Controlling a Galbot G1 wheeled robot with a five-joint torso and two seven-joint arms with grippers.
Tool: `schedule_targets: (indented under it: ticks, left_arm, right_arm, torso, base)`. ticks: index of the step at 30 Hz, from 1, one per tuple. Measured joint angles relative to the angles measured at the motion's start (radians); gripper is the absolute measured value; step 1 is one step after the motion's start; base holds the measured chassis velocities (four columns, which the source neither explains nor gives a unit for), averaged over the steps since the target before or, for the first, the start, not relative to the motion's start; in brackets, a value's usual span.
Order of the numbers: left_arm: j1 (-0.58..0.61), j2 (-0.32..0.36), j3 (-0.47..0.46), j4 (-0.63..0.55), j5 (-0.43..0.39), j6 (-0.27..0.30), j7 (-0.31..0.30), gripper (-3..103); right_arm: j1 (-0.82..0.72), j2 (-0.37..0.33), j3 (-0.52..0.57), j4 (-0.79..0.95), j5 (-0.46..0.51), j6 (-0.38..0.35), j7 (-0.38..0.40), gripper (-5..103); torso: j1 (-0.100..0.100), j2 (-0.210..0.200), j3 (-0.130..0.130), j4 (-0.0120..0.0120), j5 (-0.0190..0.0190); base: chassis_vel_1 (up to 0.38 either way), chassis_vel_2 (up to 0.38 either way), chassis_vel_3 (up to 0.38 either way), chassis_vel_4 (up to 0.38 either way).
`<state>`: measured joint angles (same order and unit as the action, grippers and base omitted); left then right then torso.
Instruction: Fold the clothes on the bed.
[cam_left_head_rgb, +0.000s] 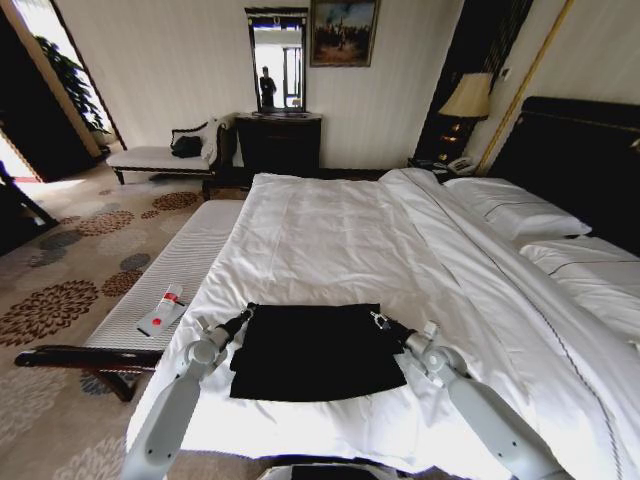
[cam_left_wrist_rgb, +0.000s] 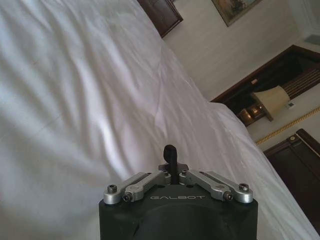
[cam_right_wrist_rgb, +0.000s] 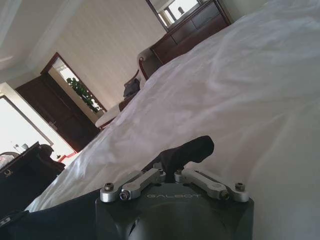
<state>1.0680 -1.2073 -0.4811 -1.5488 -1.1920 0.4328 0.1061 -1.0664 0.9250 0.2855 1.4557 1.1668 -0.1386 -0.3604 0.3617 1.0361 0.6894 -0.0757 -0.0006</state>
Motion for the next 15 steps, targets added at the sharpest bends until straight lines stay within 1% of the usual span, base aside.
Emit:
schedule_targets:
  ticks: [2, 3, 6, 8, 10, 12, 13, 15]
  left_arm:
    - [0.016, 0.013, -0.017, -0.053, -0.031, -0.002, 0.0, 2]
    - [0.016, 0.013, -0.017, -0.053, -0.031, -0.002, 0.0, 2]
    - [0.032, 0.024, -0.034, -0.109, -0.056, -0.003, 0.0, 2]
    - [0.048, 0.032, -0.054, -0.182, -0.088, -0.007, 0.0, 2]
    - [0.051, 0.034, -0.058, -0.202, -0.097, -0.008, 0.0, 2]
    - [0.069, 0.047, -0.079, -0.3, -0.138, -0.011, 0.0, 2]
    - [0.069, 0.047, -0.079, -0.3, -0.138, -0.011, 0.0, 2]
    - [0.08, 0.06, -0.089, -0.364, -0.169, -0.013, 0.0, 2]
  right_arm:
    - [-0.035, -0.004, 0.046, 0.065, 0.013, 0.02, 0.0, 2]
    - [-0.035, -0.004, 0.046, 0.065, 0.013, 0.02, 0.0, 2]
    - [-0.069, -0.003, 0.085, 0.127, 0.026, 0.039, 0.001, 2]
    - [-0.106, 0.003, 0.124, 0.198, 0.036, 0.066, -0.002, 2]
    - [-0.114, 0.003, 0.132, 0.214, 0.041, 0.073, -0.004, 2]
    - [-0.15, 0.004, 0.168, 0.289, 0.069, 0.112, -0.021, 2]
    - [-0.15, 0.004, 0.168, 0.289, 0.069, 0.112, -0.021, 2]
    - [-0.187, 0.004, 0.206, 0.346, 0.086, 0.14, -0.027, 2]
  torso:
    - [0.0, 0.0, 0.0, -0.0001, -0.0001]
    - [0.0, 0.0, 0.0, -0.0001, -0.0001]
    - [0.0, 0.0, 0.0, 0.0001, -0.0001]
    - [0.0, 0.0, 0.0, 0.0001, 0.0]
    - [0.0, 0.0, 0.0, 0.0003, 0.0]
    - [0.0, 0.0, 0.0, 0.0002, 0.0]
    - [0.0, 0.0, 0.0, 0.0002, 0.0]
    - [0.0, 0.0, 0.0, 0.0006, 0.0001]
  base:
    - [0.0, 0.0, 0.0, 0.0]
    - [0.0, 0.0, 0.0, 0.0]
    - [0.0, 0.0, 0.0, 0.0]
    - [0.0, 0.0, 0.0, 0.0]
    - [0.0, 0.0, 0.0, 0.0]
    - [0.0, 0.0, 0.0, 0.0]
    - [0.0, 0.0, 0.0, 0.0]
    - [0.0, 0.0, 0.0, 0.0]
